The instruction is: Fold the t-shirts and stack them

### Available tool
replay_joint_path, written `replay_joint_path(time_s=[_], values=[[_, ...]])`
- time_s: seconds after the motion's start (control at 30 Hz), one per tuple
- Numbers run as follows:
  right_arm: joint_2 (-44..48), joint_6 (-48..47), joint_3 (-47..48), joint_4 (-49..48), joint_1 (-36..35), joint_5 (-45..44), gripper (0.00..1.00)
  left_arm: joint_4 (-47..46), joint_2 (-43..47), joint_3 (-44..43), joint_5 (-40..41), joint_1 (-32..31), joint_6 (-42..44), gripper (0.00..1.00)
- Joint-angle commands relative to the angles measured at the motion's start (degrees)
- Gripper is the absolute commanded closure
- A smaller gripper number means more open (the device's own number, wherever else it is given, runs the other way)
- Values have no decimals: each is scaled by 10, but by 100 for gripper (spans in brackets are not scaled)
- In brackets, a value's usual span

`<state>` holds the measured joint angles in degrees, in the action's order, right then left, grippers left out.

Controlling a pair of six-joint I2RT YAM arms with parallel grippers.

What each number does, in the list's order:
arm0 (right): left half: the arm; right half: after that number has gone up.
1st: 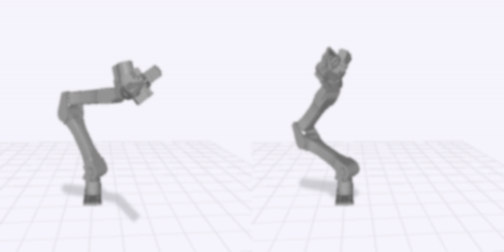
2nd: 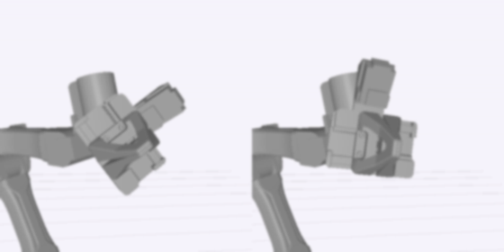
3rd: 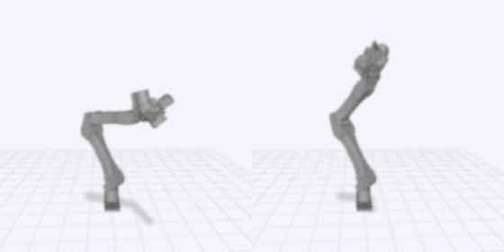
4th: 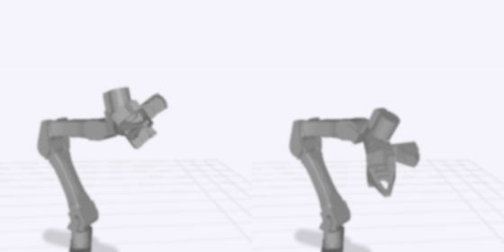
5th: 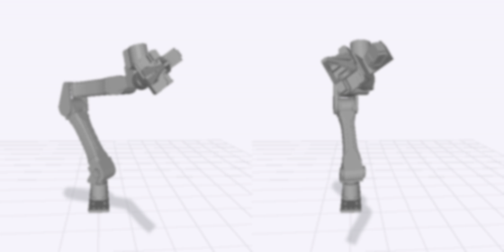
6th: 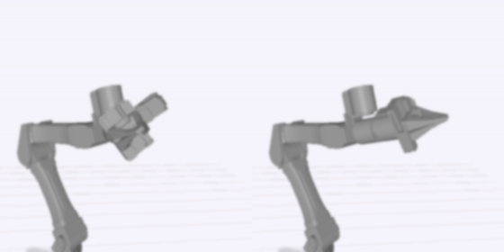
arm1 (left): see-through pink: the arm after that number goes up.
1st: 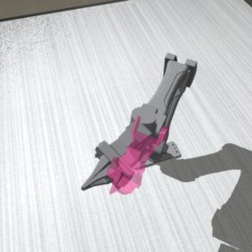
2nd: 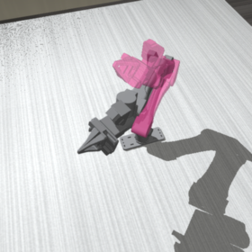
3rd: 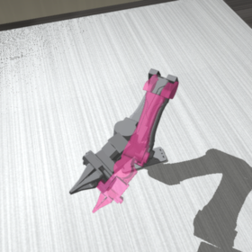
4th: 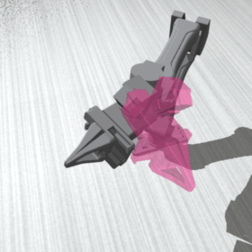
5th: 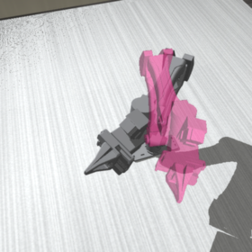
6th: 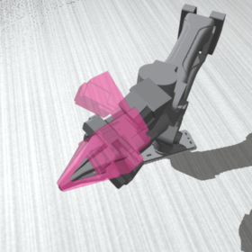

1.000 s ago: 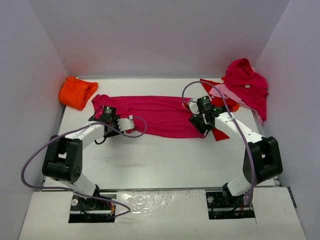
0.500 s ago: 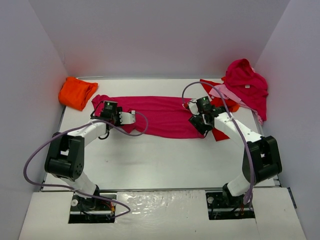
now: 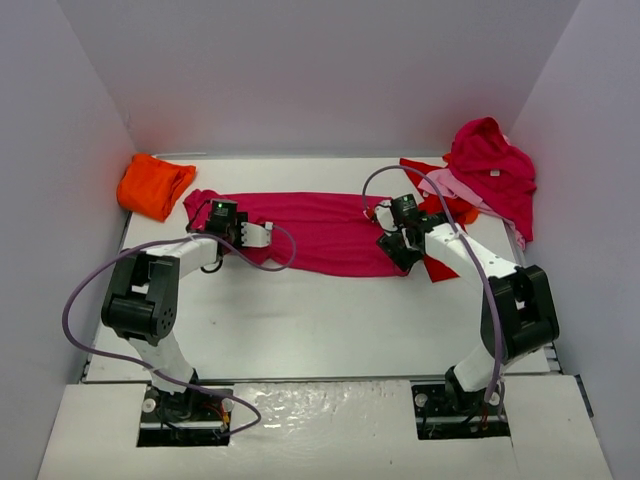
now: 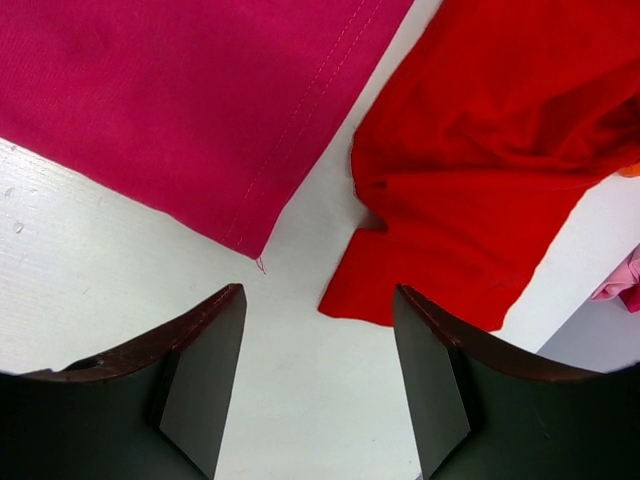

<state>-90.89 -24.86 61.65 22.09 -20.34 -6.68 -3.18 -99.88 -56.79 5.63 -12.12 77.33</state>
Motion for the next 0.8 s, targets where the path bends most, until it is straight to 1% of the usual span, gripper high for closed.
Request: replay_joint_path(time_s=[0.0, 0.1, 0.3, 0.53, 0.77], values=[[-8, 8, 18, -7, -2, -14, 42, -21, 23, -9, -2, 6, 11, 55], [-10, 9, 18, -7, -2, -15, 42, -7, 22, -14, -8, 7, 5, 57], [-4, 8, 11, -9, -1, -17, 42, 14, 22, -18, -14, 7, -3, 57], [-11, 10, 16, -8, -1, -17, 42, 27, 15, -21, -26, 6, -22, 54], [-10, 11, 13, -8, -1, -18, 42, 20, -2, -28, -27, 7, -22, 54]])
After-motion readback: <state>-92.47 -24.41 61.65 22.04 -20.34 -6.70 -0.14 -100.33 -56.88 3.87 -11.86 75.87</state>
